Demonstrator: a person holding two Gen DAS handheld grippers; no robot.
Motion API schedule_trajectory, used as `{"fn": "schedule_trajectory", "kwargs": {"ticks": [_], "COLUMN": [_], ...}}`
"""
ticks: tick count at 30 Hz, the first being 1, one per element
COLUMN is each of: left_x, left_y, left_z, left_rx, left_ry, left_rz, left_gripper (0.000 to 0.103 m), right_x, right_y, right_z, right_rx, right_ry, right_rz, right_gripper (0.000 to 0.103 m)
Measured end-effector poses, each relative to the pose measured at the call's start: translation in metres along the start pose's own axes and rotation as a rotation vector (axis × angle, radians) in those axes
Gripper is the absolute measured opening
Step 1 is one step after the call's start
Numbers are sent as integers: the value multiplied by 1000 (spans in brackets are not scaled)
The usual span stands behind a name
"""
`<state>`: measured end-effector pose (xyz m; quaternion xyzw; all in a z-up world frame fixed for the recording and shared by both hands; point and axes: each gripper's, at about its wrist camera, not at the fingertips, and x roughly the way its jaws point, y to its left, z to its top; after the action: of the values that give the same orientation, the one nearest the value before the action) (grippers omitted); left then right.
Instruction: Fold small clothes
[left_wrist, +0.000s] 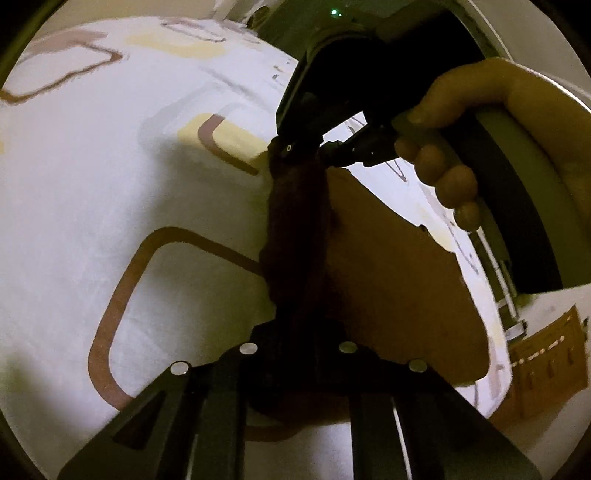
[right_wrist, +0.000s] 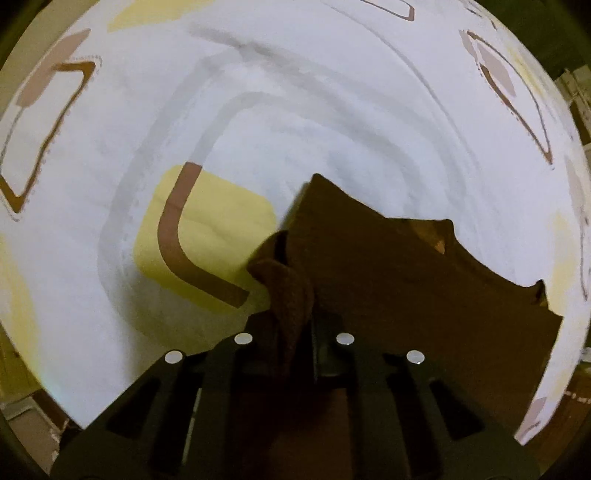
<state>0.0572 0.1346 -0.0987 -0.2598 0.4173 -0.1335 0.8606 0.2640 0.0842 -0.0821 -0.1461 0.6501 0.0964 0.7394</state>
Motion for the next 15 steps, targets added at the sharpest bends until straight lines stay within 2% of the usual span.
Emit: {"fn": "schedule_trajectory", "kwargs": {"ticks": [8,12,15], "left_x": [-10,-14,-18], "left_y": [-18,-26,-48], "left_z": [-2,1,2], "left_rx": [17,-2,42], "left_ry": [-13,-11,-7], "left_rz": [19,-8,9], "left_gripper": [10,10,10], "right_x": [-17,-37,-60], "right_y": [-25,-47,-69], "right_z": [-13,-24,-20], "right_rx": [15,34,51], "right_ry": [-63,-100,-129], "right_rz": [117,200,256], "right_gripper": [10,9,9]}}
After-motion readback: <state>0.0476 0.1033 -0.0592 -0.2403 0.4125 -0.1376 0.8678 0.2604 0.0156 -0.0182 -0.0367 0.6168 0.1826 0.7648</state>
